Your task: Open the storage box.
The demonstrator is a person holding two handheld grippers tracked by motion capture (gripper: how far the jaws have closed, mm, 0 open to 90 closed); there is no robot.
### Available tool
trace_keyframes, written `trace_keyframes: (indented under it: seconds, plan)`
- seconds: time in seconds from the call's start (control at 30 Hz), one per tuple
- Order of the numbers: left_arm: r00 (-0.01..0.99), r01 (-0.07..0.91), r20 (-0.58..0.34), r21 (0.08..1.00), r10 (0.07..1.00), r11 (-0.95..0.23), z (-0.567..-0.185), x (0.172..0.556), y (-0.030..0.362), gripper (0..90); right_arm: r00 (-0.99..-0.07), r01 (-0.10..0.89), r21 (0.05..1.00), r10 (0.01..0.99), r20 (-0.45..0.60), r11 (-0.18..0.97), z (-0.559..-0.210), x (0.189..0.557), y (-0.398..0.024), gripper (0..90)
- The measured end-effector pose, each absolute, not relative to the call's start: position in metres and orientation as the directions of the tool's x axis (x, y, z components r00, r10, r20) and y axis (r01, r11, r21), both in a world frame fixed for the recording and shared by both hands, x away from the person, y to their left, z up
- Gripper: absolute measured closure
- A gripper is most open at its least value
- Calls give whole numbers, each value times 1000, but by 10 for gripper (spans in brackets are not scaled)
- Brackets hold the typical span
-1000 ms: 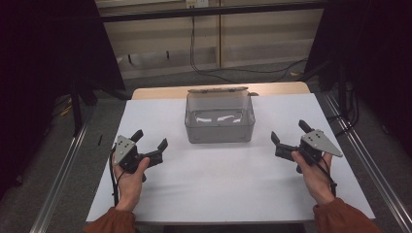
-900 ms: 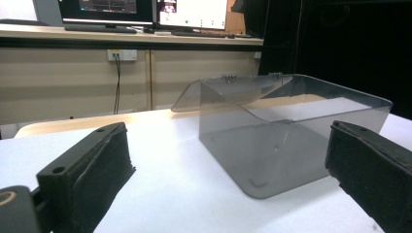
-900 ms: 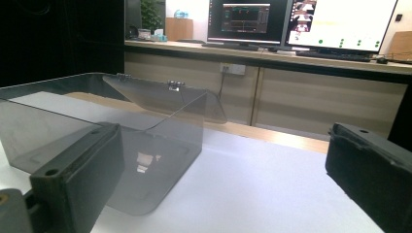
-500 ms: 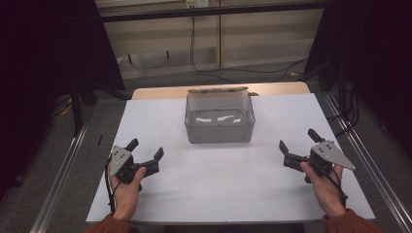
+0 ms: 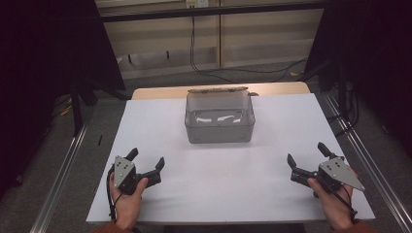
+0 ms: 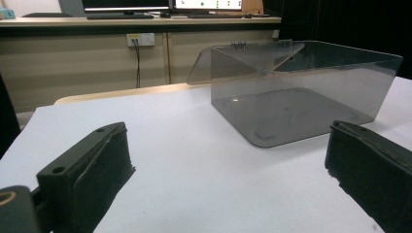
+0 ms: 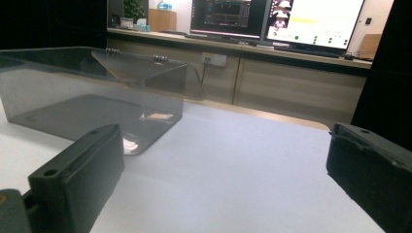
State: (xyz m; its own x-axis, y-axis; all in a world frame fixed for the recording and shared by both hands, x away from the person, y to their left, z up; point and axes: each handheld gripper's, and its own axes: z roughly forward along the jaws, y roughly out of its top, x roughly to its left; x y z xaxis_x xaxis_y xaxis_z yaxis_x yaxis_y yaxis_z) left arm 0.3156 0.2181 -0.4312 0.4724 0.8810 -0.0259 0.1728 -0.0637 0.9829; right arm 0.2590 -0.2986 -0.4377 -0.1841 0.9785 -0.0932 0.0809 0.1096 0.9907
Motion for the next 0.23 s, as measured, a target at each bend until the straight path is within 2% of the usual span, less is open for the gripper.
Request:
trace_keyframes:
  seconds: [0.1,0.23]
  plan:
    - [458,156,-26,986,888,-52,-431,319,221,25,-186,86,990,978,-98,115,-440,257,-298,0]
    - [459,185,-46,982,887,-44,-432,321,225,25,-185,88,989,977,-102,120,-442,262,-297,0]
